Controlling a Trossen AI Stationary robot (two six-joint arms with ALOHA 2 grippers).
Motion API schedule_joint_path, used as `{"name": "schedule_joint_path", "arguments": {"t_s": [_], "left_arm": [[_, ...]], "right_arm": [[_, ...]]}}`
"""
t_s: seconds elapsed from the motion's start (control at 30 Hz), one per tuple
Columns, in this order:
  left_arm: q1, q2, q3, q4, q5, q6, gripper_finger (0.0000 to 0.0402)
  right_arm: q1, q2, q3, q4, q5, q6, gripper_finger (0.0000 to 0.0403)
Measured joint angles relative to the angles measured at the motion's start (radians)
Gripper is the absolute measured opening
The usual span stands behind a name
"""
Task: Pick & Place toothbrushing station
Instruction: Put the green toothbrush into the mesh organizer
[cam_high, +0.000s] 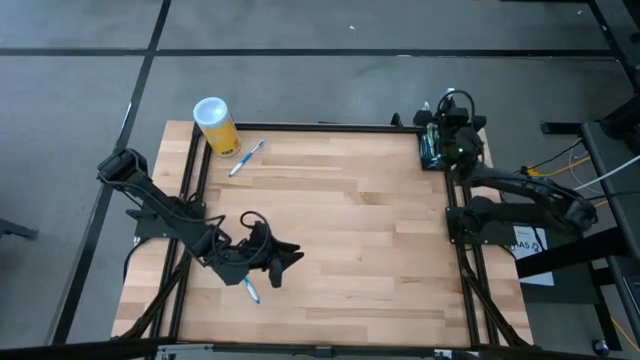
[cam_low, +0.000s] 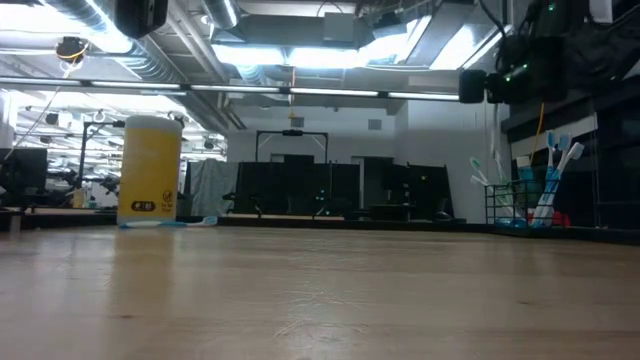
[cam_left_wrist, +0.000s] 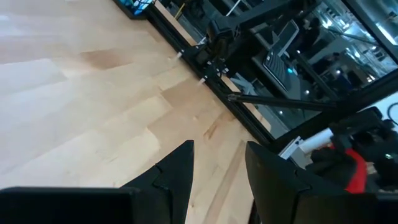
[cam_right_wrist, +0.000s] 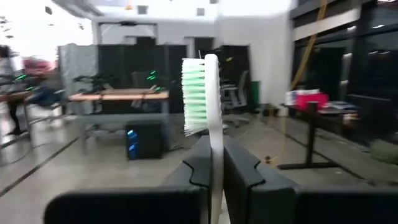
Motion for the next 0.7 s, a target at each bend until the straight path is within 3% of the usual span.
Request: {"name": "schedule_joint_path", "arguments": {"t_s": [0.4,0.7], "left_arm": [[-0.066,0.000,0.000,0.000,-0.060,-0.023,0.0141],[-0.167,0.000,0.001,-0.046,-0.152,-0.055,0.0141]], "right_arm": [[-0.002,0.178,0.000,0.197,0.127,-0.056,0.0016],[-0.059,0.322,0.001,0.229,0.106,0.050,0.0016]]}}
